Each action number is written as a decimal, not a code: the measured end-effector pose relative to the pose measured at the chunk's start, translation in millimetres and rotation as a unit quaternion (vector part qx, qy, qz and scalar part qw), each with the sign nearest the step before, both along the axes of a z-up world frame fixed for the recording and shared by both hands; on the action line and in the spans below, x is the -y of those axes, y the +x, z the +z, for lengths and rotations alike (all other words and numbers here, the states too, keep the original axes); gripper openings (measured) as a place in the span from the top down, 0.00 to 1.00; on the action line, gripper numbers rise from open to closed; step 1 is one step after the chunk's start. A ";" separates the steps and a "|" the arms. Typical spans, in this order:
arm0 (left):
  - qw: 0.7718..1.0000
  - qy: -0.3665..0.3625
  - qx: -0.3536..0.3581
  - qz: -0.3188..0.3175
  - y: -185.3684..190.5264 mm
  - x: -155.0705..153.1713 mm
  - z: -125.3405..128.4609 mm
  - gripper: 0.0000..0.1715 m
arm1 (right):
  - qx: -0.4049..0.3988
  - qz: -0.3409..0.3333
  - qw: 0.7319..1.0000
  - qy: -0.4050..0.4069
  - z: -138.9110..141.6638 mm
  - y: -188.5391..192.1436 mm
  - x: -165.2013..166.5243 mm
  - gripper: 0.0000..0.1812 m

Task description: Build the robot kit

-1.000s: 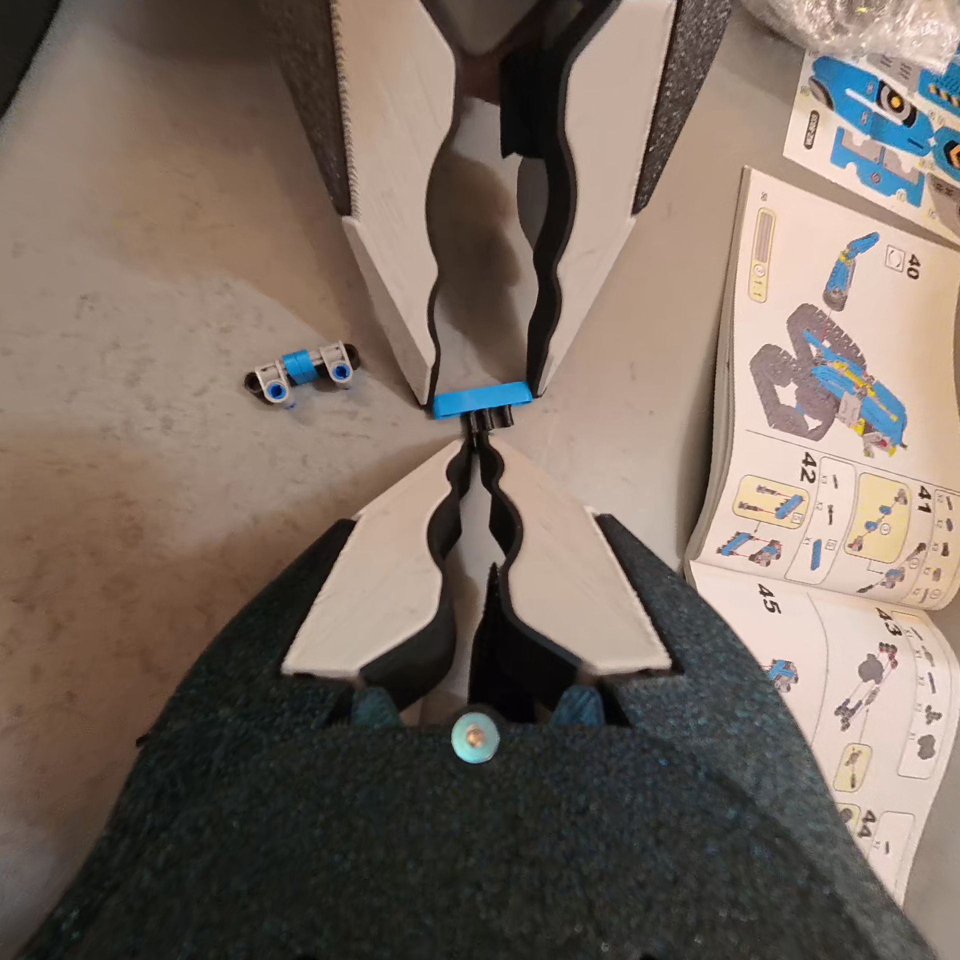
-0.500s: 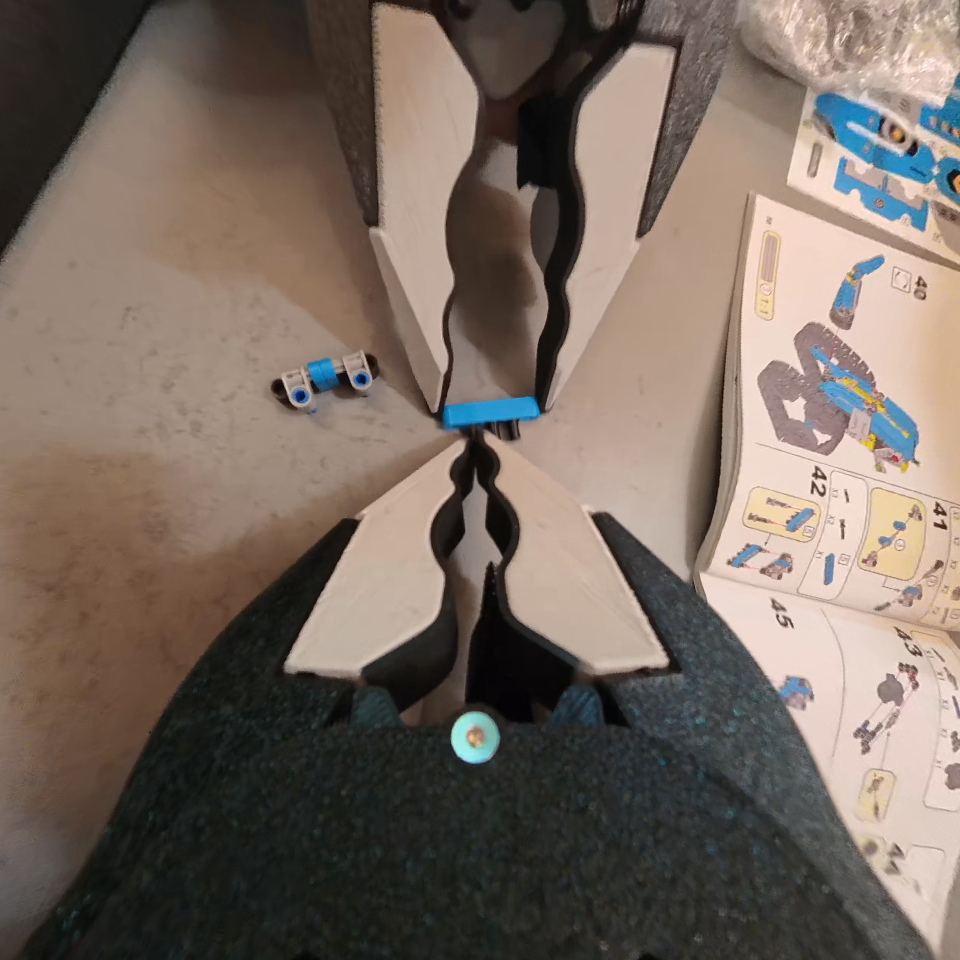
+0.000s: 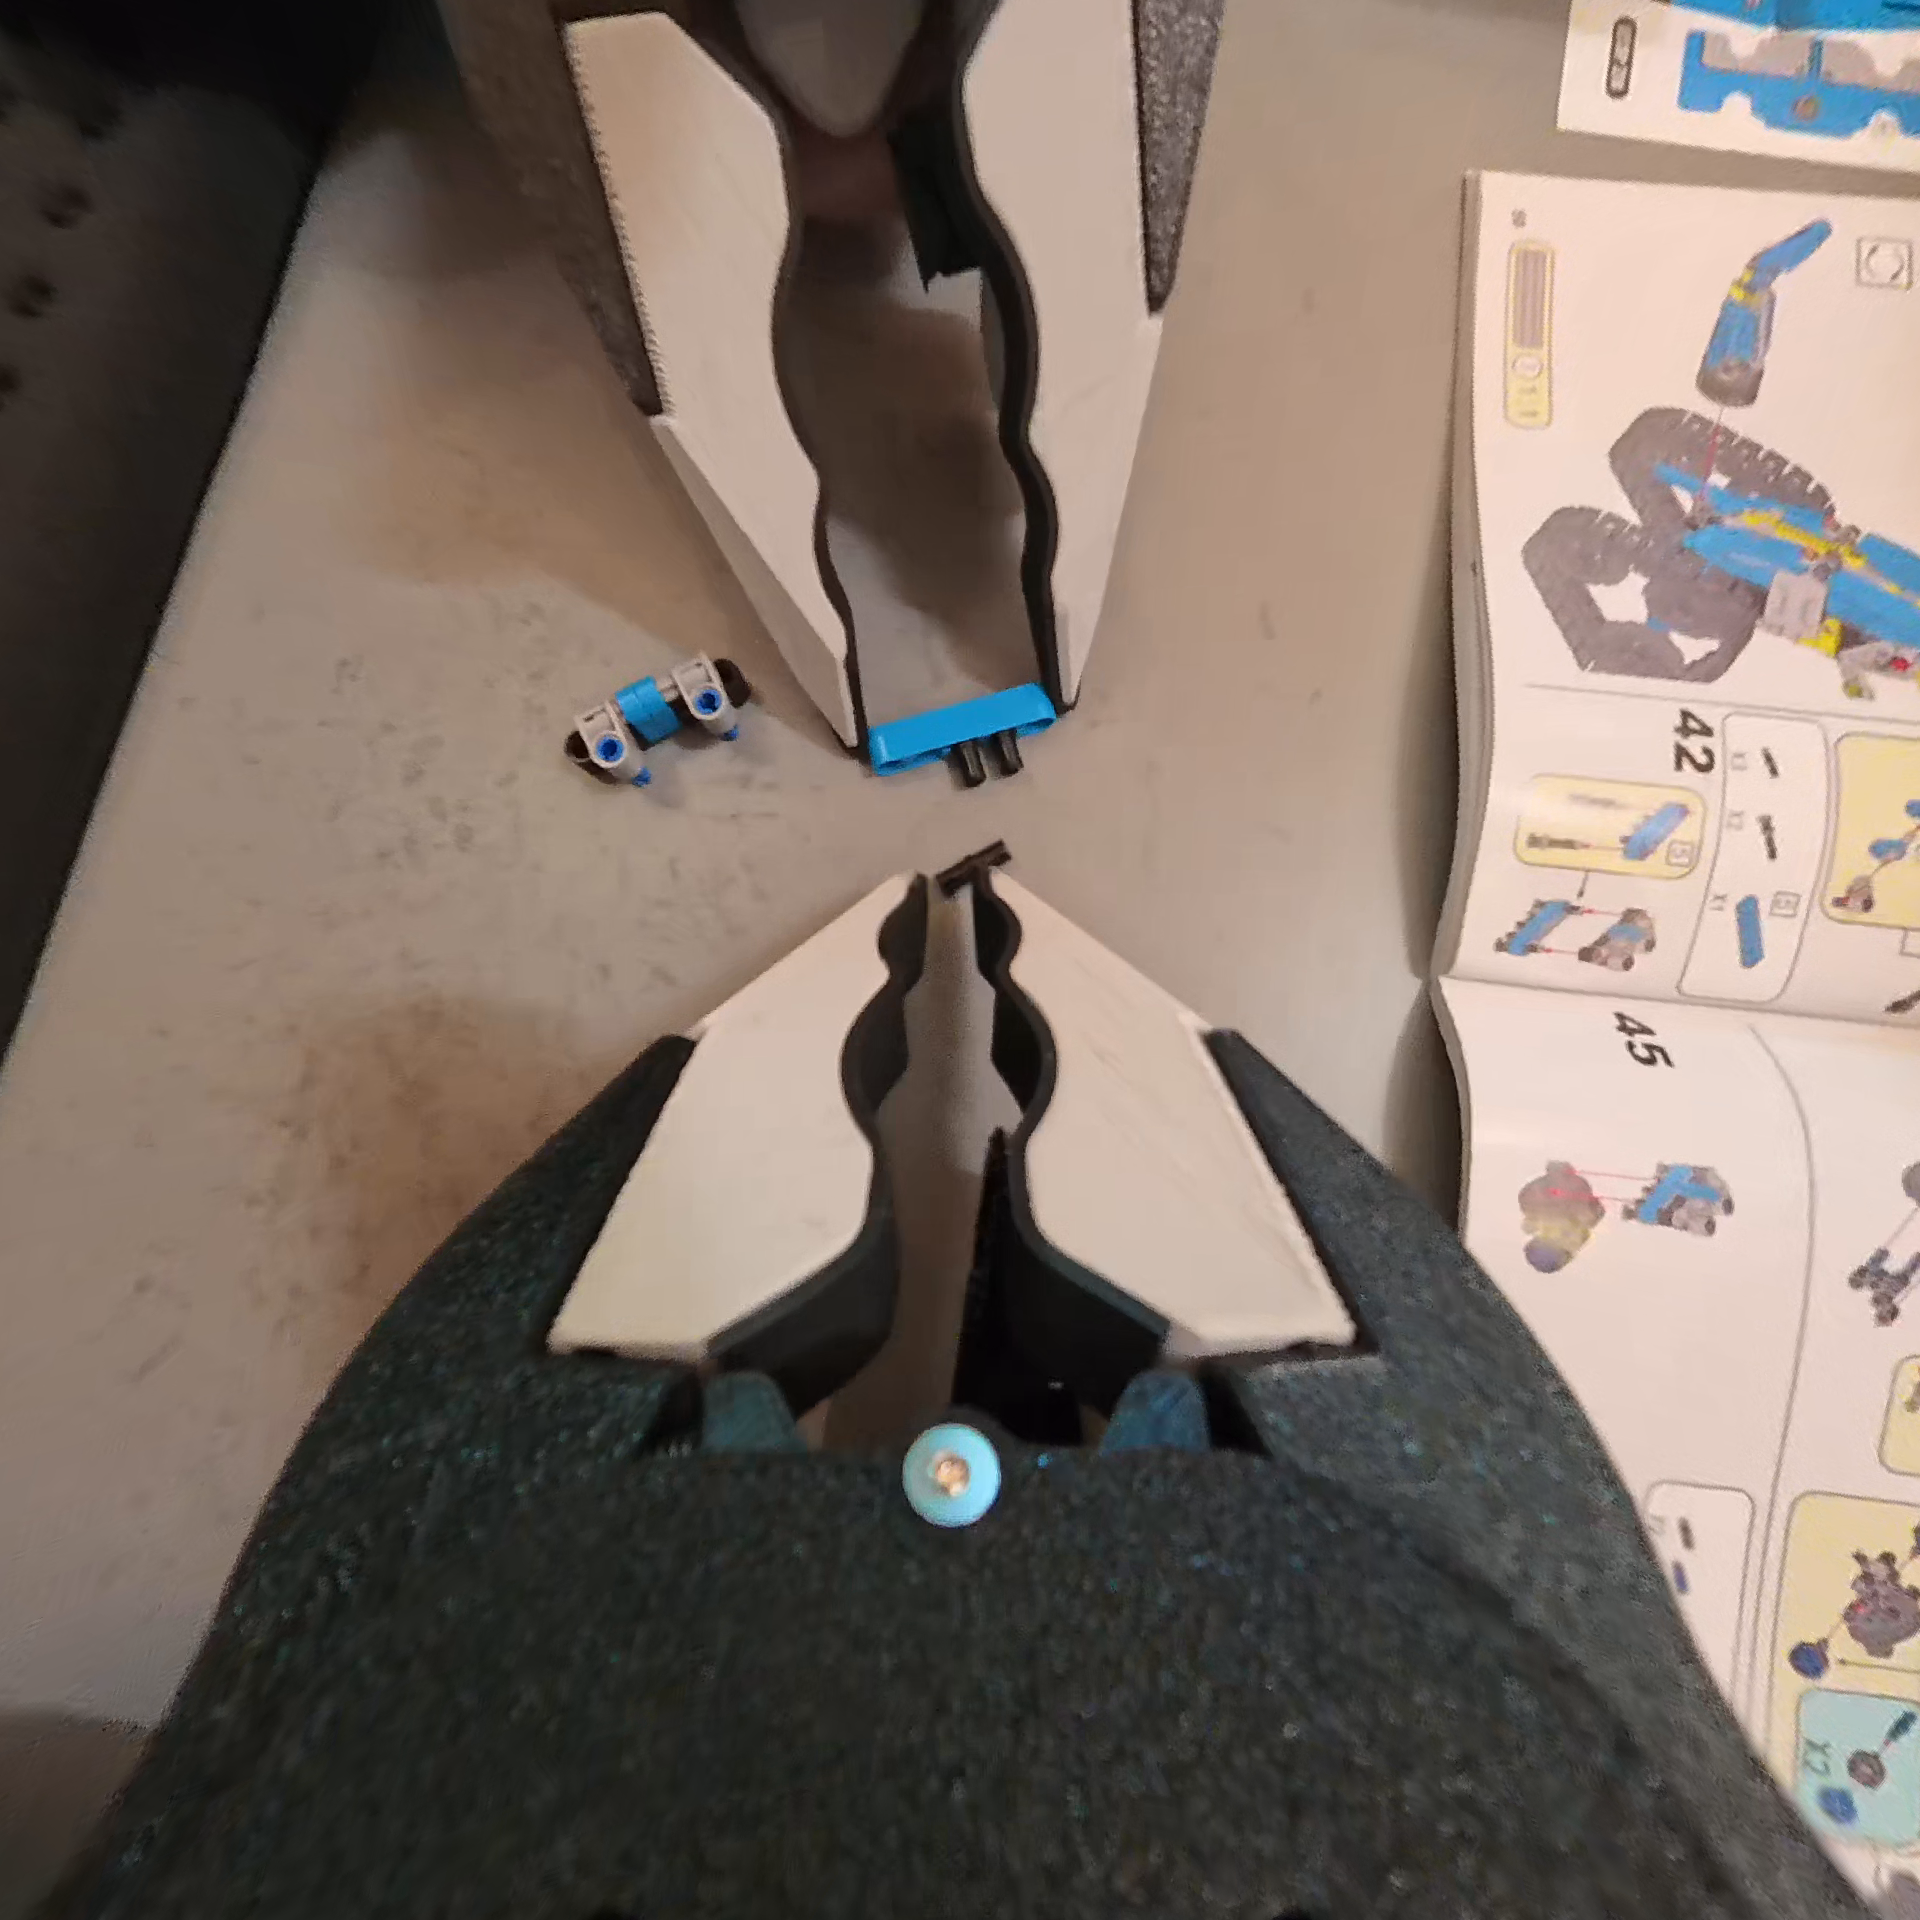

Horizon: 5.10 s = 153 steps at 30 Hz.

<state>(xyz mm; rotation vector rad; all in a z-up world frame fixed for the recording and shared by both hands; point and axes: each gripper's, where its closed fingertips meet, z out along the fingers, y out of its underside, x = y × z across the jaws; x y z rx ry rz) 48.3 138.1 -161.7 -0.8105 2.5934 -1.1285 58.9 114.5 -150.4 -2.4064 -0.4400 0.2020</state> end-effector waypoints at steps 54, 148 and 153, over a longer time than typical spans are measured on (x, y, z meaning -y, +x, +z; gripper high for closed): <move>0.999 -0.008 -0.013 0.030 1.7 -0.5 0.5 0.78 | 0.137 0.015 0.990 -0.005 -11.1 -11.6 -21.3 0.99; 0.944 -0.301 0.013 0.133 5.2 42.8 94.5 0.78 | 0.222 -0.215 0.926 0.215 75.9 0.3 -2.3 0.70; 0.941 -0.309 0.008 0.136 4.7 45.5 93.3 0.78 | 0.245 -0.209 0.921 0.218 77.4 -2.4 -3.4 0.84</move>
